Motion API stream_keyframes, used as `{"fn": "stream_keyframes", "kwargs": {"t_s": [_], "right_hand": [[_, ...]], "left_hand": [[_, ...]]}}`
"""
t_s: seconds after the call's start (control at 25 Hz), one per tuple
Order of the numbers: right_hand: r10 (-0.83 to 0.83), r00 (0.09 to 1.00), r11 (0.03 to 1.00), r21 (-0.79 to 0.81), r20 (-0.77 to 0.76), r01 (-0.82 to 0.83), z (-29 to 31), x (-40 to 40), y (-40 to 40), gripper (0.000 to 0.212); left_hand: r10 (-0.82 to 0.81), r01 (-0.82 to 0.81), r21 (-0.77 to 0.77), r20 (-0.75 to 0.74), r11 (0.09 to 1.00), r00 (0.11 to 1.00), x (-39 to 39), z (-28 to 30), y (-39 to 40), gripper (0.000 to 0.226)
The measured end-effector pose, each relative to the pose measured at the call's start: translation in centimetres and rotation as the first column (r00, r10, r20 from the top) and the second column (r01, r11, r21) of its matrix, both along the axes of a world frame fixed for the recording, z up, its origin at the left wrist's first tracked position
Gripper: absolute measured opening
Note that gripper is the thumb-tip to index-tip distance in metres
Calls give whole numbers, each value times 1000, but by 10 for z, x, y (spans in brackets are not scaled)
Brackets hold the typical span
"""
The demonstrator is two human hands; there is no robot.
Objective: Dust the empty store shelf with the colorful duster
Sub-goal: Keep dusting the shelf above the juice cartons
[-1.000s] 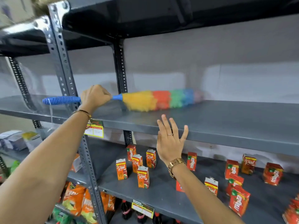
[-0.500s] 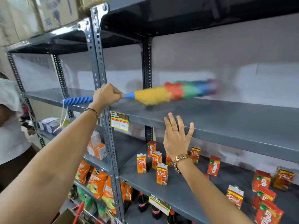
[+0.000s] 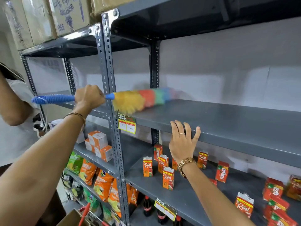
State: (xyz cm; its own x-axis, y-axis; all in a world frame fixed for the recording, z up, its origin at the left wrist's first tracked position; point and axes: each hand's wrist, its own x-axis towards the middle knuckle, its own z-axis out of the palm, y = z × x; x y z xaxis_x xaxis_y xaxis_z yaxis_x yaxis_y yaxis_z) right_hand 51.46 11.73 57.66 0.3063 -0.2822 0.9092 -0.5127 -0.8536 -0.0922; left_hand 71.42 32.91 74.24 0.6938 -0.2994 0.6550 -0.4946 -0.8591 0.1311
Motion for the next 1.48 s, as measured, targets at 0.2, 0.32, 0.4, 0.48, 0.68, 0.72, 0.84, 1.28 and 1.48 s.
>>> {"fn": "stream_keyframes", "kwargs": {"t_s": [0.2, 0.32, 0.4, 0.48, 0.68, 0.72, 0.84, 1.28, 1.48], "right_hand": [[22, 999, 999, -49, -25, -24, -4, -4, -3, 52], [15, 1000, 997, -80, -26, -17, -1, -10, -4, 40], [11, 999, 994, -106, -36, -15, -2, -14, -5, 42], [12, 998, 990, -138, -55, -20, -4, -19, -7, 47], [24, 986, 977, -207, -163, -58, -4, -34, -18, 50], [32, 984, 976, -208, -173, -68, -3, -37, -20, 50], [33, 988, 972, -225, -152, -67, -7, -48, -24, 53], [-14, 1000, 960, -280, 10, 16, -11, -94, -52, 44], [-96, 995, 946, -313, -10, 88, -15, -127, -67, 47]], "left_hand": [[-186, 184, -43, -51, 982, 981, 2, -2, 3, 23], [-196, 196, 42, 5, 980, 981, -9, -2, -20, 24], [-183, 184, -1, 115, 983, 976, -19, 4, -44, 23], [-257, 265, -96, 88, 959, 962, -17, 9, -53, 22], [-279, 271, 89, 91, 958, 956, -22, 13, -77, 25], [-249, 229, 129, 166, 965, 954, -28, 15, -87, 25], [-317, 312, 59, 227, 948, 921, -28, 18, -96, 22], [-714, 684, -230, -88, 693, 694, -74, 7, -173, 14], [-710, 705, -85, -109, 704, 696, -124, -4, -224, 21]]}}
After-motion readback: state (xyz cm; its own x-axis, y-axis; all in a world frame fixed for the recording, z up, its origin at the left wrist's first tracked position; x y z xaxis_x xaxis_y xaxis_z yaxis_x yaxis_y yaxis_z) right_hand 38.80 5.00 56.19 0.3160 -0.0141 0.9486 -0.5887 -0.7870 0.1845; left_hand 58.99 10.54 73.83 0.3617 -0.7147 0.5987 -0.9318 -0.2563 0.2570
